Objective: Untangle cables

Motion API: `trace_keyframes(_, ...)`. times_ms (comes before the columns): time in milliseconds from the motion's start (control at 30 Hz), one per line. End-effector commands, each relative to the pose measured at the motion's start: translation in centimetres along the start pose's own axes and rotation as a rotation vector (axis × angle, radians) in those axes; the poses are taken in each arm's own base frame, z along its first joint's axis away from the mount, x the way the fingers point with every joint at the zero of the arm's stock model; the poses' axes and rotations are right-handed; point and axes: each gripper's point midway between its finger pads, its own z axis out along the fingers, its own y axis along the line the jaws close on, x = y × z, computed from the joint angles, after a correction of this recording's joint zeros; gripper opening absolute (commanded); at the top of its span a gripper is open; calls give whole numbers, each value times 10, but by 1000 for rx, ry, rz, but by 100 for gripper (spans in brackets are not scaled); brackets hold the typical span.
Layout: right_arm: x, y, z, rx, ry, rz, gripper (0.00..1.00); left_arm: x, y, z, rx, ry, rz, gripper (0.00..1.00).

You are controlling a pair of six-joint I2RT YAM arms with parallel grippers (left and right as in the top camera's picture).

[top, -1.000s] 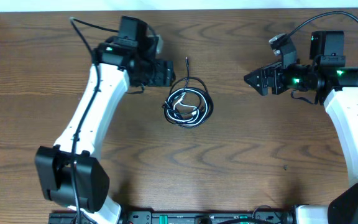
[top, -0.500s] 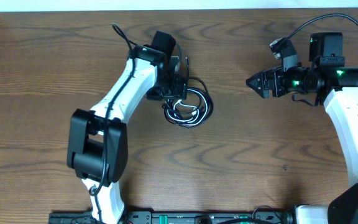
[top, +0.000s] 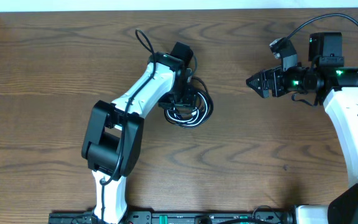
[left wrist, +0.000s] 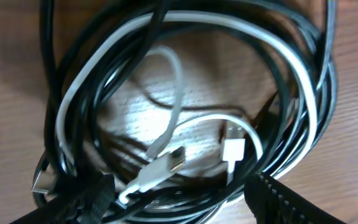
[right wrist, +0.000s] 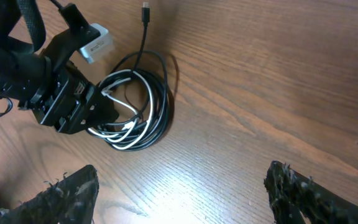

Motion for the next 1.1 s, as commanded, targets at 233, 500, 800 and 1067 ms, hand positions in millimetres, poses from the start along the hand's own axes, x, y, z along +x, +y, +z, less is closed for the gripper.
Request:
trace_keyframes(233,-3,1,2,8,4,4,83,-13,-9,4,-4,-56,23,68)
trace_keyframes(500,-3,1,2,8,4,4,83,-9,8,3,-107,-47,12,62)
trace_keyframes(800,-3,1,2,8,5,4,83,-2,21,5,-170,-31,-31,47)
trace_keyframes(1067,-3,1,2,8,5,4,83,-1,21,8,-171,-30,-31,19)
